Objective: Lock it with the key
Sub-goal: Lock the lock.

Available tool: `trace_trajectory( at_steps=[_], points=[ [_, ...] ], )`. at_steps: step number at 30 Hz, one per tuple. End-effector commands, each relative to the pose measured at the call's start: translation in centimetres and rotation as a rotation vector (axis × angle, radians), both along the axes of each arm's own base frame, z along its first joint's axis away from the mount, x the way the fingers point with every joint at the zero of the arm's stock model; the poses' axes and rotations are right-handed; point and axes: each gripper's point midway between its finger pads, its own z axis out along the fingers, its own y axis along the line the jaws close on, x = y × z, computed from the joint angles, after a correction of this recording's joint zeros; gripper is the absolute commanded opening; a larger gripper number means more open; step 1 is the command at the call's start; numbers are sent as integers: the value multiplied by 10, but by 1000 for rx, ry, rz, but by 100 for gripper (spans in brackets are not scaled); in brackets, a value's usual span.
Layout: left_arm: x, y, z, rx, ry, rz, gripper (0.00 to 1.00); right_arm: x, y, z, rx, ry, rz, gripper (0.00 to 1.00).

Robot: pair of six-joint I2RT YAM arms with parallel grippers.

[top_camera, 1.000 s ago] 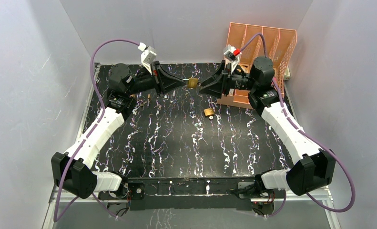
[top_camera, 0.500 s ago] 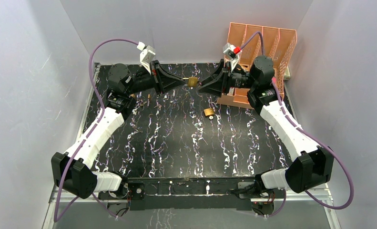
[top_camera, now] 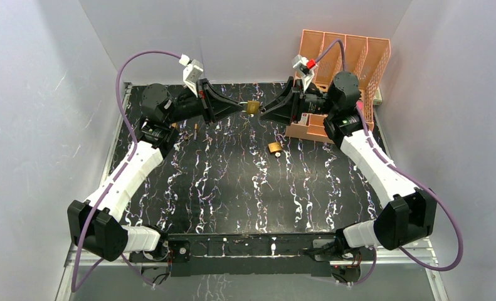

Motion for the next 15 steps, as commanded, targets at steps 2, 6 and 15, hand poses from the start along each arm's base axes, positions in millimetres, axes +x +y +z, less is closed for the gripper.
trace_trajectory(
  at_steps=[2, 6, 15],
  points=[
    [-10, 6, 19, -31, -80, -6, 0, -7, 0, 25, 34, -87, 31, 29],
    [-9, 9, 17, -29, -75, 1, 0, -8, 0, 22, 30, -74, 23, 2],
    [-3, 25, 21, -34, -70, 41, 0, -10, -5, 19, 29, -78, -8, 0]
  ],
)
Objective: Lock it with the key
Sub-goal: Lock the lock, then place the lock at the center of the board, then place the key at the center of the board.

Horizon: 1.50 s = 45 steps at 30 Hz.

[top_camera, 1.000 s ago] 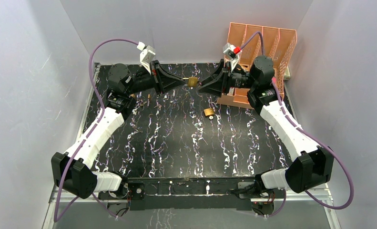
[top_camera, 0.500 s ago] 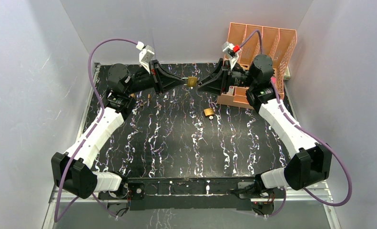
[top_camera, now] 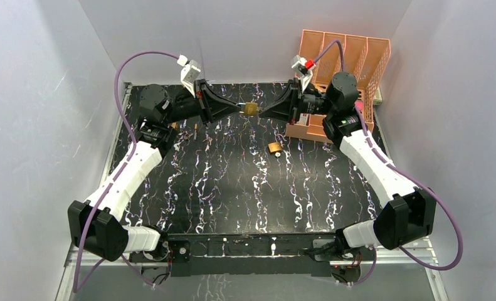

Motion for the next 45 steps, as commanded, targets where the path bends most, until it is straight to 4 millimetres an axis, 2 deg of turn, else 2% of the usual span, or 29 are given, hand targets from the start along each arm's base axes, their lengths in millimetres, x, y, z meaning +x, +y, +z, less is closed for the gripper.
trace_trajectory(
  at_steps=[1, 7, 10, 13, 17, 19, 25, 28, 33, 37, 41, 45],
  points=[
    [-3, 23, 24, -31, -73, 57, 0, -13, -8, 21, 34, -97, -12, 0],
    [1, 56, 27, -28, -62, 127, 0, -4, -26, 15, 44, -86, -106, 0],
    [3, 68, 18, 9, -27, 160, 0, 0, -30, 12, 39, -74, -139, 0],
    [10, 76, -3, 112, 25, 234, 0, 7, -34, 0, -4, -40, -194, 0],
    [27, 101, -48, 303, 186, 420, 0, 15, -43, -24, -66, -9, -308, 0],
    [31, 113, -62, 377, 232, 490, 0, 19, -46, -35, -89, 6, -342, 0],
    [42, 130, -83, 473, 328, 591, 0, 43, -49, -66, -145, 87, -444, 0],
    [56, 144, -102, 557, 408, 673, 0, 56, -39, -79, -187, 115, -490, 0],
    [78, 167, -126, 669, 480, 816, 0, 69, -3, -113, -299, 122, -569, 0],
    [94, 181, -149, 760, 540, 905, 0, 89, 14, -137, -311, 170, -652, 0],
    [103, 176, -181, 841, 596, 908, 0, 105, 40, -166, -363, 221, -661, 0],
    [116, 163, -200, 837, 606, 900, 0, 121, 72, -189, -403, 243, -659, 0]
  ],
)
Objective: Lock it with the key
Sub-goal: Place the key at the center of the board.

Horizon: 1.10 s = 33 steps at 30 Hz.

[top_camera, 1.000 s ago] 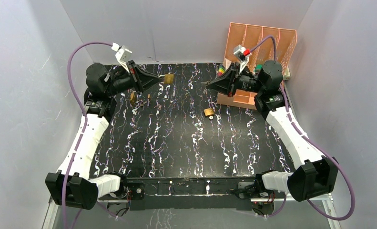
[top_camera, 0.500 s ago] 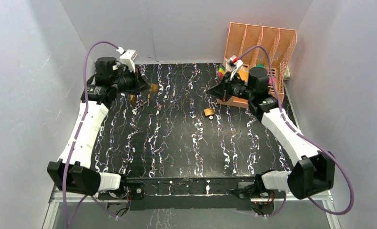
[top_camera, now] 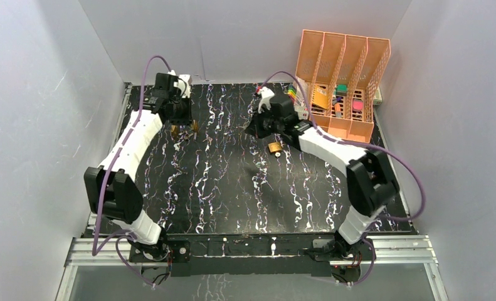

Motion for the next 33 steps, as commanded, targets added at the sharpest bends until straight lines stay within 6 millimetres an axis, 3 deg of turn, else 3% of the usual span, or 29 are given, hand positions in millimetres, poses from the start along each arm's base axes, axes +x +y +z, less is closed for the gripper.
trace_trajectory(
  at_steps=[1, 11, 21, 33],
  points=[
    [12, -10, -4, 3, -25, 23, 0, 35, 36, 10, 28, -64, -56, 0],
    [45, -53, -51, 16, 55, -10, 0, 72, 75, -62, -25, 76, -85, 0],
    [68, -78, -82, 6, 94, 4, 0, 92, 88, -86, -29, 85, -96, 0],
    [78, -68, -109, 101, 134, 81, 0, 92, 95, -105, -4, 139, -108, 0]
  ],
)
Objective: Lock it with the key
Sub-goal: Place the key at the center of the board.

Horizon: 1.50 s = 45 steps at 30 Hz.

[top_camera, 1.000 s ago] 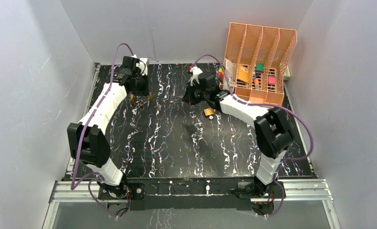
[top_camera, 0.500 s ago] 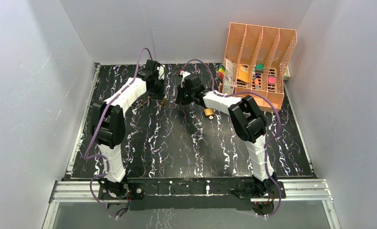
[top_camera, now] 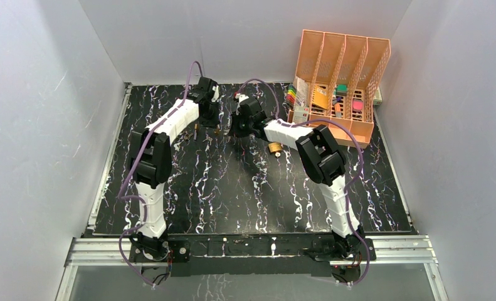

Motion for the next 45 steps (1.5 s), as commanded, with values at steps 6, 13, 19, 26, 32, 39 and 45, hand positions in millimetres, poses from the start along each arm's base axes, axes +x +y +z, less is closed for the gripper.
trace_trajectory(
  at_steps=[6, 13, 19, 26, 32, 39, 45],
  points=[
    [10, 1, -6, 41, 8, 45, 0, 11, 20, 8, 89, -19, 5, 0],
    [11, 1, -13, 47, 24, 56, 0, 12, 20, 9, 88, -23, 30, 12],
    [12, -1, -10, 42, 23, 59, 2, 32, 1, 33, 71, -67, 15, 58],
    [13, 2, -5, 59, 21, 57, 19, 48, -65, 77, -1, -154, -78, 71],
    [10, 7, -1, 84, 23, 51, 40, 12, -123, 102, -145, -229, -121, 77],
    [14, 3, 19, 61, -17, 33, 67, -42, -164, 99, -190, -179, -168, 79],
    [21, -4, 59, 7, -93, 25, 84, -57, -184, 77, -249, -116, -235, 96]
  ],
)
